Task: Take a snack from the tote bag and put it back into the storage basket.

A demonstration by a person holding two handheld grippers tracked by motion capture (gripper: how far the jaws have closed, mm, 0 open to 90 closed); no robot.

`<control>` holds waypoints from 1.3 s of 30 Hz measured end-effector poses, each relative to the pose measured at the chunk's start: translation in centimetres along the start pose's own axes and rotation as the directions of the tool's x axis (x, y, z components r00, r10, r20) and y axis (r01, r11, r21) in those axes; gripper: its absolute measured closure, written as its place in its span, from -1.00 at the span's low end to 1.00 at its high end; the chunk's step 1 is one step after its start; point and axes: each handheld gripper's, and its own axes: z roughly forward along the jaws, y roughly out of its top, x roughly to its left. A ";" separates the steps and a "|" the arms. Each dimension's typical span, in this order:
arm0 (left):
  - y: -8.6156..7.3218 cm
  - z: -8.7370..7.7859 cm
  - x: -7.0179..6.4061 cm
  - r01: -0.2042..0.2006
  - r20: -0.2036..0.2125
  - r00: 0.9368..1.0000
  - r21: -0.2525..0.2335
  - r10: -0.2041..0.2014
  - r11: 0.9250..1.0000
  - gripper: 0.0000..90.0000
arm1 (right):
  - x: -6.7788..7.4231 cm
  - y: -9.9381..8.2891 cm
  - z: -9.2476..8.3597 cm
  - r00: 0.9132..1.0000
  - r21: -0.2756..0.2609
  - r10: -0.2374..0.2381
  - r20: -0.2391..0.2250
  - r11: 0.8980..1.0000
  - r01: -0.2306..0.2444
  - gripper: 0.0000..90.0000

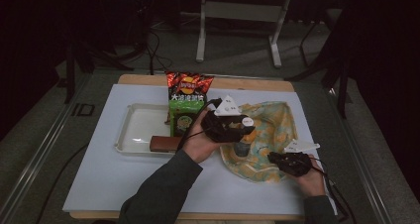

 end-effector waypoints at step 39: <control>-2.6 -4.4 2.7 0.038 -0.089 0.995 -0.003 -0.038 0.999 0.30 | 0.1 -0.1 0.3 1.000 0.011 -0.004 -0.009 1.000 0.004 0.79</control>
